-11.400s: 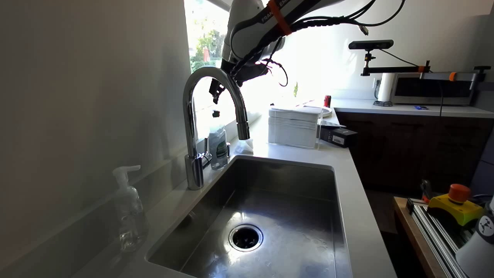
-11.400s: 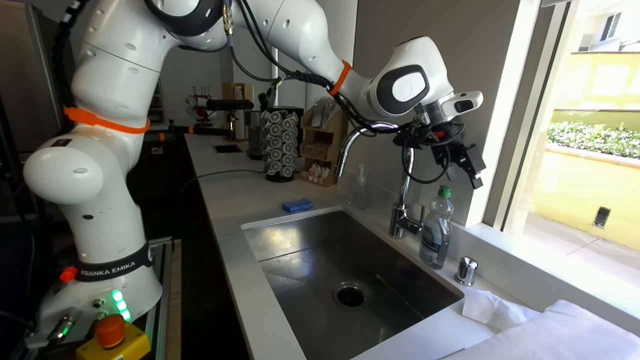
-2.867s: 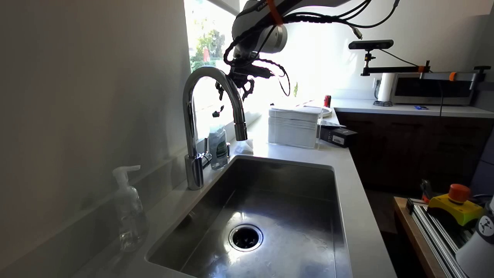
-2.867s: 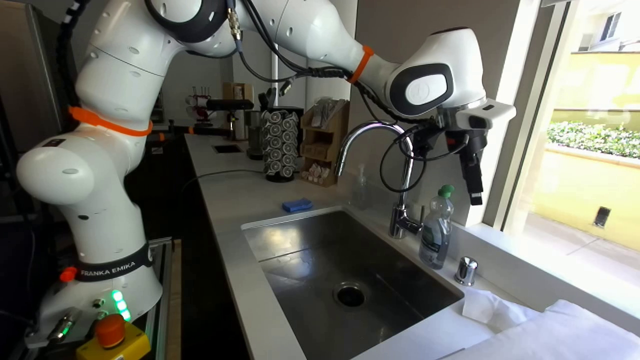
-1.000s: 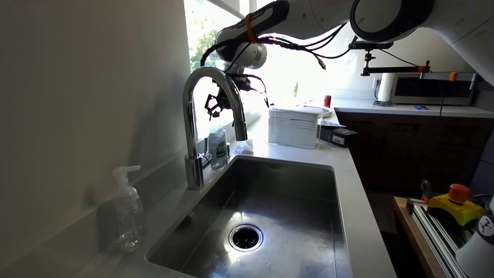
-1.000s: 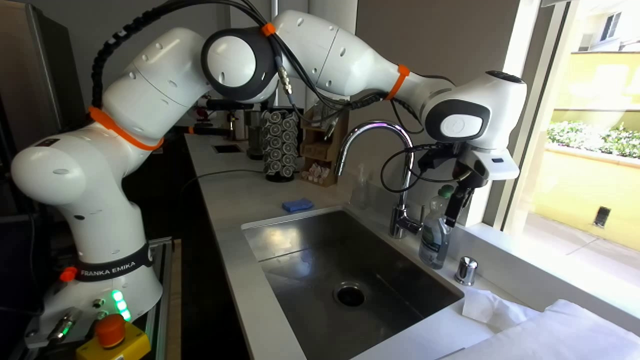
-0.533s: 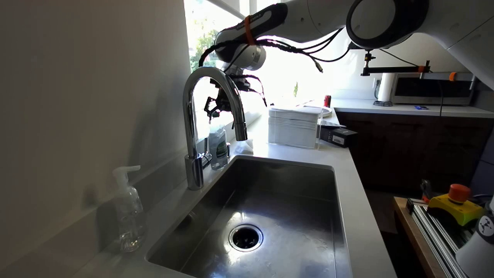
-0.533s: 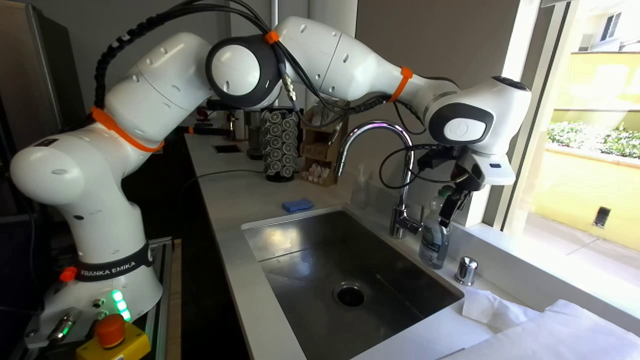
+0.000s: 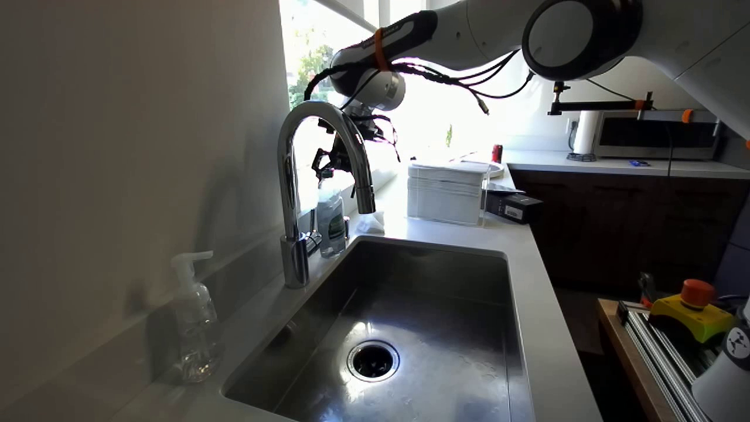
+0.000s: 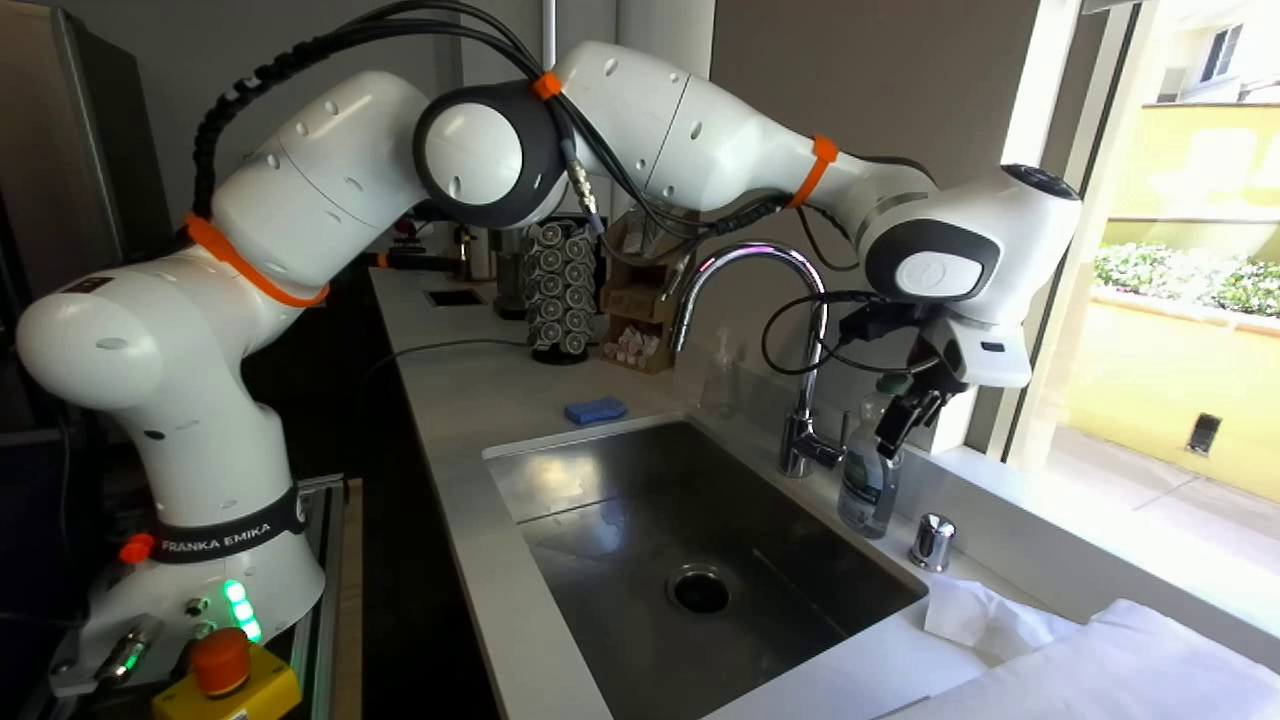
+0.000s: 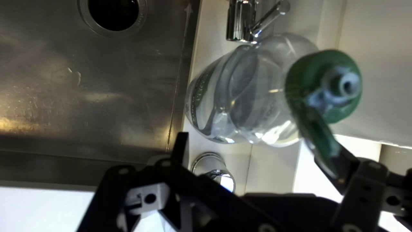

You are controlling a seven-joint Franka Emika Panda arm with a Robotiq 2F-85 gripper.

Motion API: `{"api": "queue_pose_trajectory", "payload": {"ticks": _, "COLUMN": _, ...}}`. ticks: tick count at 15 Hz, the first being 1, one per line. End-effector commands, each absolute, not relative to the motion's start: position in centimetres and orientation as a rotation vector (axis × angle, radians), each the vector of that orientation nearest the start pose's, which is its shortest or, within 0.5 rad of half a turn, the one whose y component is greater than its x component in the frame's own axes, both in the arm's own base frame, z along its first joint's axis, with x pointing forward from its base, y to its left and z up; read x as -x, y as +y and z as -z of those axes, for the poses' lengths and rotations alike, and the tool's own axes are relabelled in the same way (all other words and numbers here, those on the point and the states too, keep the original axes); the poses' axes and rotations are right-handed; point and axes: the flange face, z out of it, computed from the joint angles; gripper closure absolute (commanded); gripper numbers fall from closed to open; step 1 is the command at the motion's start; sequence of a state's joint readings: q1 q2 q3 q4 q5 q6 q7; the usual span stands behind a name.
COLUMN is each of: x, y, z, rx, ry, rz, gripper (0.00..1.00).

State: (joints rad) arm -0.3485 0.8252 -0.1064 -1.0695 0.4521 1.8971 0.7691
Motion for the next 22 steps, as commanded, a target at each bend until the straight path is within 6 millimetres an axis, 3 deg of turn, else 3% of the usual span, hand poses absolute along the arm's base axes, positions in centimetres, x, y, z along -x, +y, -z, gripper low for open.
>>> {"api": "queue_pose_trajectory", "payload": {"ticks": 1, "x": -71.9, "y": -28.6, "z": -33.5, "rx": 2.112, "ry": 1.752, "rz": -0.138, "gripper": 0.0}}
{"api": "queue_pose_trajectory", "payload": {"ticks": 15, "x": -71.8, "y": -28.9, "z": -31.3, "rx": 1.988, "ry": 1.775, "rz": -0.278, "gripper": 0.0}}
{"api": "queue_pose_trajectory", "payload": {"ticks": 17, "x": -71.8, "y": -29.0, "z": -31.0, "rx": 1.969, "ry": 1.786, "rz": -0.281, "gripper": 0.09}}
{"api": "queue_pose_trajectory", "payload": {"ticks": 19, "x": -71.8, "y": -29.1, "z": -30.8, "rx": 1.956, "ry": 1.791, "rz": -0.286, "gripper": 0.11}}
{"api": "queue_pose_trajectory", "payload": {"ticks": 20, "x": -71.8, "y": -29.1, "z": -30.7, "rx": 1.951, "ry": 1.792, "rz": -0.289, "gripper": 0.26}}
{"api": "queue_pose_trajectory", "payload": {"ticks": 22, "x": -71.9, "y": -29.1, "z": -30.4, "rx": 1.944, "ry": 1.793, "rz": -0.293, "gripper": 0.41}}
